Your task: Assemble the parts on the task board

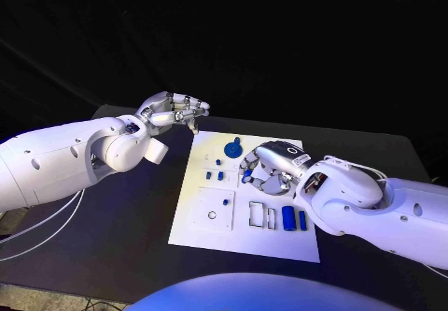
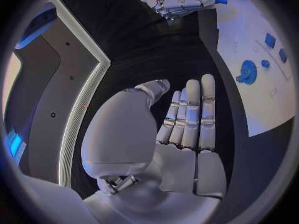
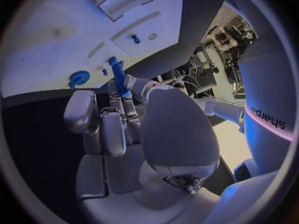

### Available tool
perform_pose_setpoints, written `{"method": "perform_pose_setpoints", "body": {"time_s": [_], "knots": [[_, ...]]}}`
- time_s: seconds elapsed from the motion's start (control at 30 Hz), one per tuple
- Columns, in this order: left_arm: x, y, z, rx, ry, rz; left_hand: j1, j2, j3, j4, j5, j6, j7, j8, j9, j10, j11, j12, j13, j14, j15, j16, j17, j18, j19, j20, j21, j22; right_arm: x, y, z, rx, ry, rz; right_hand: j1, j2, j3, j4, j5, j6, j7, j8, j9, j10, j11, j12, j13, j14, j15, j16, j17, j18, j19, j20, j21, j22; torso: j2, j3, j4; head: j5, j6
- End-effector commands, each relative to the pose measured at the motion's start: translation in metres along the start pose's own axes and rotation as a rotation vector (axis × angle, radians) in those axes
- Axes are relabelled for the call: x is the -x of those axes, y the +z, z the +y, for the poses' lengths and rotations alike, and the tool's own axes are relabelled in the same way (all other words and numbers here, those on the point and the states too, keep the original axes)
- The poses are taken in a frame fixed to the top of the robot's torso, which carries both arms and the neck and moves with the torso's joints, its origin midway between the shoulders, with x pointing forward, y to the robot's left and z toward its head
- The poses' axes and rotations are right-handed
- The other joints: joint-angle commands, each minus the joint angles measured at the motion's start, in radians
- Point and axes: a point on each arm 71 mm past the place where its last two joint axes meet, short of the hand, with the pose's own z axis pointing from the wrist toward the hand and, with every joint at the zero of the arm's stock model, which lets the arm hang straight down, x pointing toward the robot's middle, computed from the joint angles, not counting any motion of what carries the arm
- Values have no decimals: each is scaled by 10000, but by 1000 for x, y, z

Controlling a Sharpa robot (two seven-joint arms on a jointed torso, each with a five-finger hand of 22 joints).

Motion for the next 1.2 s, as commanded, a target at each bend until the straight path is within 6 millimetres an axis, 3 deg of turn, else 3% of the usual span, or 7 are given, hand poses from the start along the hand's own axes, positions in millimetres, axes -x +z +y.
{"method": "perform_pose_setpoints", "body": {"time_s": [0.03,0.2,0.43,0.5,0.6,0.9,1.2], "knots": [[-2,2,-1,-116,-62,105,-55,19,-50,14,18,-75,-3,42,-13,-78,18,20,-12,-51,27,-42,-1,149,34,53,-66,-10,-8,1,12,688,-281,-126,-84,36,198,-247,63,71,25,33,17,674,-615,11,99,295,-61,40,-8,-162,72,-6,10,454,11,-15,27,22,31],[-3,4,0,-125,-67,72,-52,25,-47,16,19,-81,-2,42,-14,-80,18,24,-12,-49,27,-41,0,149,37,53,-68,-12,-28,6,30,1371,-271,-46,-74,41,226,-313,125,54,23,35,30,683,-620,-11,104,298,-67,49,10,-164,76,-13,31,473,-2,-13,12,132,41],[-1,6,1,-53,-57,1,-46,30,-45,14,19,-86,-2,43,-15,-82,18,28,-11,-49,26,-39,1,150,40,53,-70,-14,-56,10,50,1987,-45,211,-75,35,241,-353,154,37,29,32,35,682,-616,-28,106,295,-67,45,-1,-158,62,-15,-2,466,27,26,5,289,13],[0,6,2,-39,-56,-7,-46,30,-45,14,19,-86,-2,43,-15,-82,18,28,-11,-49,26,-39,1,150,40,53,-70,-14,-62,12,53,2047,71,298,-78,31,242,-360,156,35,30,31,36,681,-615,-31,107,291,-66,35,-22,-155,56,-15,-17,461,22,14,12,311,17],[0,7,2,-28,-61,7,-43,31,-45,13,19,-88,-3,44,-15,-83,17,31,-11,-49,26,-39,1,150,42,53,-71,-15,-68,14,55,2076,174,391,-83,25,242,-367,159,28,33,29,37,678,-613,-37,107,291,-65,36,-20,-154,54,-16,-20,461,20,-4,2,338,10],[-3,8,2,-25,-92,101,27,40,-18,-29,43,-114,-5,49,-20,-98,15,46,-11,-48,18,-34,5,155,61,43,-70,-19,-87,19,53,1922,306,745,-90,22,242,-374,160,24,35,28,38,678,-611,-41,107,294,-64,44,-2,-155,55,-16,-17,464,35,17,16,406,-12],[-4,8,2,-24,-109,157,22,30,-25,-28,38,-122,-1,48,-22,-102,18,49,-11,-46,20,-32,6,154,65,43,-70,-19,-98,22,50,1771,336,968,-90,21,245,-384,166,20,36,27,40,679,-611,-45,108,294,-64,45,-2,-157,58,-16,-6,470,32,-1,6,428,-67]]}}
